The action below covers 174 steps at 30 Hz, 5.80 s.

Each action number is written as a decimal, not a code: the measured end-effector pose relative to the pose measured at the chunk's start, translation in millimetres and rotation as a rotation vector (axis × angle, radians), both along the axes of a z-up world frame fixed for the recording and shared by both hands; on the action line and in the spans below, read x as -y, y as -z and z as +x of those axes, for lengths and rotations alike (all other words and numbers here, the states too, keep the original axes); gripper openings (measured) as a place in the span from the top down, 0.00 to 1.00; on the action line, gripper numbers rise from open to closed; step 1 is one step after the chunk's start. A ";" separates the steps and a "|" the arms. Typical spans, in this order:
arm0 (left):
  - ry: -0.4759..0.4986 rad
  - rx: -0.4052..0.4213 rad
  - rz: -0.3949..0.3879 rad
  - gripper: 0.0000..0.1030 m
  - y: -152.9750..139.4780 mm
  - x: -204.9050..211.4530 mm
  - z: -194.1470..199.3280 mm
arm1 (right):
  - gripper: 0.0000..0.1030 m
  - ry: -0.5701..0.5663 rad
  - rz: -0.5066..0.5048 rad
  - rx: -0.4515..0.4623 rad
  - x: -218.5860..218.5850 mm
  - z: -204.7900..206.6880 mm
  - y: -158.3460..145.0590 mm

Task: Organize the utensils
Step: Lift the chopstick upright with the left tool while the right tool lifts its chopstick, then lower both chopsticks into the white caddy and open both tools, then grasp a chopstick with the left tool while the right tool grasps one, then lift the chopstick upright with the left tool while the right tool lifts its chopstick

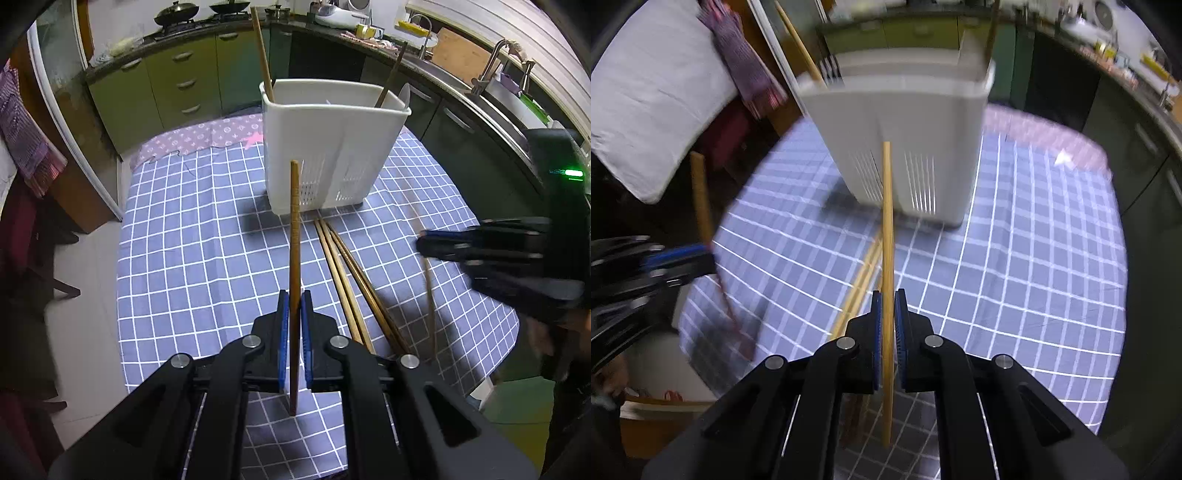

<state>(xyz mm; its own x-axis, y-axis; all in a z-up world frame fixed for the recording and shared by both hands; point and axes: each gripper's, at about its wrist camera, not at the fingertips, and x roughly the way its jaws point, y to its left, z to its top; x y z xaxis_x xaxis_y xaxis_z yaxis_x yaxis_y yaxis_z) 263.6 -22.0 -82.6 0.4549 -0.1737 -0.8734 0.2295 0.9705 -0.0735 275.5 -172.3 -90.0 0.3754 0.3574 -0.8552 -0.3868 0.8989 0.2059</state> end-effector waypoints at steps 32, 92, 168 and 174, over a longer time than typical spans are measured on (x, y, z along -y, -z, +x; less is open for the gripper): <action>0.040 0.073 -0.003 0.94 -25.2 4.6 -18.7 | 0.93 0.005 0.067 0.194 41.5 -66.8 -42.7; -0.014 0.189 0.028 0.72 -93.8 38.5 75.6 | 0.75 0.084 0.113 0.461 29.7 26.2 -155.6; -0.029 -0.059 -0.031 0.94 18.3 -6.5 15.1 | 0.82 -0.114 -0.174 -0.240 -42.6 50.0 94.2; -0.019 -0.062 -0.040 0.94 19.8 -5.9 12.0 | 0.84 -0.129 -0.247 -0.243 -57.1 46.7 94.5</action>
<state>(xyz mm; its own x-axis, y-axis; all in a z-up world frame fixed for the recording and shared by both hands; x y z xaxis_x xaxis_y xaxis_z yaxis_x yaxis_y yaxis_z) 275.6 -16.1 -102.4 0.4037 -0.2009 -0.8926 0.2051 0.9706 -0.1257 322.2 -115.2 -184.5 0.1165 0.1598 -0.9803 -0.4666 0.8801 0.0880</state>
